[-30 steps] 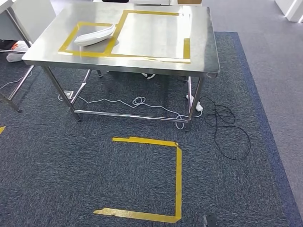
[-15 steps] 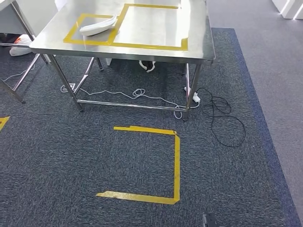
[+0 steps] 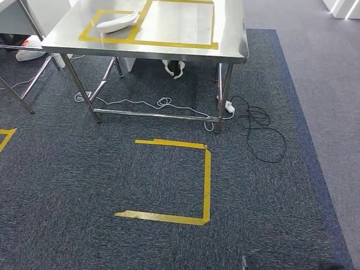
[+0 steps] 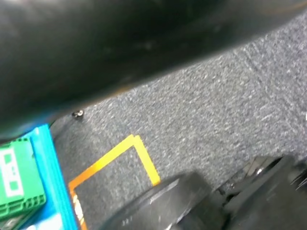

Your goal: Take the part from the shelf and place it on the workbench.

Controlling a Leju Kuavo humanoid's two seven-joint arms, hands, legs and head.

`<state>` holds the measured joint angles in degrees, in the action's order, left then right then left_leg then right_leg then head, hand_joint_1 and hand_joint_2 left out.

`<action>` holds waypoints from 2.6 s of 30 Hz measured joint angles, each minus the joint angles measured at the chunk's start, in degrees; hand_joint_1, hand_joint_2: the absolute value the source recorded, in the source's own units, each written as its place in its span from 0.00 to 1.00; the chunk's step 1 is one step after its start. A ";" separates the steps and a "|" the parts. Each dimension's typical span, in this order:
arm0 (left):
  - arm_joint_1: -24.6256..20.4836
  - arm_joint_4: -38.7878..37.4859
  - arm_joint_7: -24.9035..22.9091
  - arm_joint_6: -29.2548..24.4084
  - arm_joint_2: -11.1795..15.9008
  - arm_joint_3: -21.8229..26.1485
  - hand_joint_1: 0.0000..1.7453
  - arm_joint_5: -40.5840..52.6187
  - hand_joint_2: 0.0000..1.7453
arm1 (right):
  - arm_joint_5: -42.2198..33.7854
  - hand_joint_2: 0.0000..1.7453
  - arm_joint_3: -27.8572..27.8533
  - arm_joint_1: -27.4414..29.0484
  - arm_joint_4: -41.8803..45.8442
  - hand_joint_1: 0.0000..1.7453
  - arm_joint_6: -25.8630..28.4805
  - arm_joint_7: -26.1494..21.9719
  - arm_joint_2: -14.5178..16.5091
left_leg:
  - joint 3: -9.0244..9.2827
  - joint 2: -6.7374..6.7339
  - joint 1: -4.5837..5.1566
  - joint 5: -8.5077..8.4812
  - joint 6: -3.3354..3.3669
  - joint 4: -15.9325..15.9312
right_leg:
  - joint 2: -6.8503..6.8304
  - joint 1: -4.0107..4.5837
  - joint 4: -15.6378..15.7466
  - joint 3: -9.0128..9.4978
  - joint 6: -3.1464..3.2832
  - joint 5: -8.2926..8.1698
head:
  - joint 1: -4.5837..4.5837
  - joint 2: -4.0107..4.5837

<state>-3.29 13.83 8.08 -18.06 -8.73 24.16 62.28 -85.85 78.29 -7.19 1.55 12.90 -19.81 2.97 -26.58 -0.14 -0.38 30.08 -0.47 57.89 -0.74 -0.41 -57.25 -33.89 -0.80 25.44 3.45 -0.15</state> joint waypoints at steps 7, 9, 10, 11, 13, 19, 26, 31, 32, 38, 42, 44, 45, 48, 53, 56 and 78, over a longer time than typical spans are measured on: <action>0.12 -0.01 -1.55 0.19 -0.25 0.39 0.00 1.78 0.00 | -0.01 0.00 -0.38 0.28 0.01 0.00 0.79 0.69 -0.10 | -1.68 -0.36 0.30 -1.32 2.42 -2.64 | 0.49 -0.29 -11.38 -5.44 -1.68 6.93 | 0.19 0.00; 0.17 -0.01 -1.62 0.19 -0.30 0.55 0.00 2.24 0.00 | -0.02 0.00 -0.63 0.30 0.02 0.00 0.88 0.65 -0.11 | -2.79 -0.40 0.60 -2.18 2.50 -2.54 | 0.53 -0.28 -16.44 -6.42 -1.68 9.34 | 0.18 0.00; 0.20 -0.02 -1.66 0.20 -0.33 0.64 0.00 2.49 0.00 | -0.01 0.00 -0.83 0.31 0.02 0.00 0.90 0.63 -0.13 | -3.23 -0.41 0.71 -2.53 2.47 -2.46 | 0.53 -0.26 -15.86 -5.32 -1.59 9.01 | 0.18 0.00; 0.20 -0.02 -1.74 0.21 -0.38 0.75 0.00 2.77 0.00 | -0.01 0.00 -1.07 0.30 0.02 0.00 0.93 0.61 -0.16 | -3.62 -0.41 0.79 -2.81 2.39 -2.35 | 0.53 -0.25 -13.26 -3.15 -1.43 7.90 | 0.18 0.00; 0.12 -0.01 -1.90 0.29 -0.57 1.03 0.00 3.42 0.00 | -0.02 0.00 -1.61 0.17 0.02 0.00 0.94 0.60 -0.22 | -4.14 -0.41 0.98 -3.10 2.14 -1.94 | 0.51 -0.16 -4.83 2.51 -1.05 5.44 | 0.19 0.00; -0.24 0.04 -2.00 0.43 -1.18 1.83 0.00 5.50 0.00 | -0.01 0.00 -3.65 0.29 0.09 0.00 0.94 0.61 -0.30 | -5.04 -0.40 1.34 -3.59 2.60 -1.13 | 0.54 0.03 1.23 5.41 -0.57 4.84 | 0.07 0.00; -0.26 0.12 -2.01 0.58 -1.47 3.85 0.00 7.74 0.00 | -0.01 0.00 -6.14 0.21 0.09 0.00 1.00 0.52 -0.34 | -5.10 -0.39 1.06 -4.33 1.54 -1.59 | 0.50 0.32 1.12 5.09 0.09 4.43 | 0.08 0.00; -0.37 0.25 -2.01 1.11 -1.69 5.33 0.00 8.80 0.00 | -0.01 0.00 -7.19 0.18 0.09 0.00 1.04 0.40 -0.43 | -5.17 -0.40 1.04 -4.36 1.45 -1.61 | 0.50 0.34 1.07 4.99 0.11 4.43 | 0.09 0.00; -0.38 0.26 -2.01 1.15 -1.72 5.56 0.00 8.89 0.00 | -0.01 0.00 -7.32 0.18 0.09 0.00 1.04 0.39 -0.45 | -5.20 -0.40 1.04 -4.37 1.44 -1.61 | 0.50 0.33 1.07 4.97 0.11 4.42 | 0.09 0.00; -0.42 0.50 -2.01 1.20 -1.92 6.66 0.00 10.20 0.00 | -0.01 0.00 -7.62 0.17 0.09 0.00 1.48 0.36 -0.47 | -5.36 -0.40 1.09 -4.36 1.44 -1.50 | 0.50 0.25 1.09 4.91 0.09 4.38 | 0.11 0.00; -0.65 0.66 -2.01 1.33 -2.03 7.33 0.00 11.11 0.00 | -0.02 0.00 -7.81 0.13 0.09 0.00 1.77 0.50 -0.50 | -5.66 -0.37 1.29 -4.26 1.63 -1.04 | 0.45 0.07 1.15 4.93 -0.28 4.14 | 0.08 0.00; -0.77 0.75 -2.01 1.43 -2.03 7.63 0.00 11.62 0.00 | -0.02 0.00 -7.89 0.10 0.10 0.00 1.86 0.71 -0.50 | -5.90 -0.35 1.35 -4.27 1.78 -0.88 | 0.45 0.01 1.15 5.01 -0.48 4.02 | 0.09 0.00; -0.81 0.80 -2.01 1.45 -2.03 7.86 0.00 11.84 0.00 | -0.02 0.00 -7.91 0.07 0.10 0.00 1.91 0.80 -0.50 | -6.04 -0.33 1.40 -4.29 1.90 -0.81 | 0.44 -0.03 1.18 5.07 -0.61 3.94 | 0.09 0.00; -0.94 0.89 -2.01 1.47 -2.13 8.57 0.00 12.62 0.00 | -0.02 0.00 -7.94 0.00 0.13 0.00 2.06 1.02 -0.54 | -6.10 -0.17 1.17 -4.89 2.53 -1.60 | 0.38 -0.07 0.89 4.84 -1.15 4.31 | 0.10 0.00; -1.05 1.03 -2.01 1.58 -2.39 9.55 0.00 13.74 0.00 | -0.01 0.00 -7.99 -0.04 0.16 0.00 2.16 1.23 -0.68 | -6.85 0.72 0.86 -5.87 3.09 -2.31 | 0.62 -0.27 -13.87 -1.79 -1.83 12.45 | 0.40 0.00; -0.98 1.03 -2.05 1.60 -2.50 10.05 0.00 13.81 0.00 | -0.02 0.00 -8.00 0.11 0.24 0.00 2.16 1.29 -0.76 | -7.43 2.14 0.71 -6.26 2.61 -1.91 | 0.93 -0.52 -10.99 0.17 -2.04 9.61 | 0.38 0.00; -1.11 1.16 -1.94 1.60 -2.52 12.96 0.00 15.73 0.00 | -0.02 0.00 -8.55 -0.26 0.64 0.00 2.77 1.61 -0.96 | -6.13 -2.28 1.18 -3.77 1.31 -0.71 | -6.13 -0.16 0.55 6.10 -0.88 5.70 | -0.13 0.00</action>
<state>-4.40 14.99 6.14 -16.46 -11.25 37.12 78.01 -85.88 69.75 -7.46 2.20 15.67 -18.20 2.01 -32.71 -2.42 0.80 26.31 0.84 57.18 -6.87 -0.57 -56.70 -27.79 -1.69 31.14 3.31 -0.15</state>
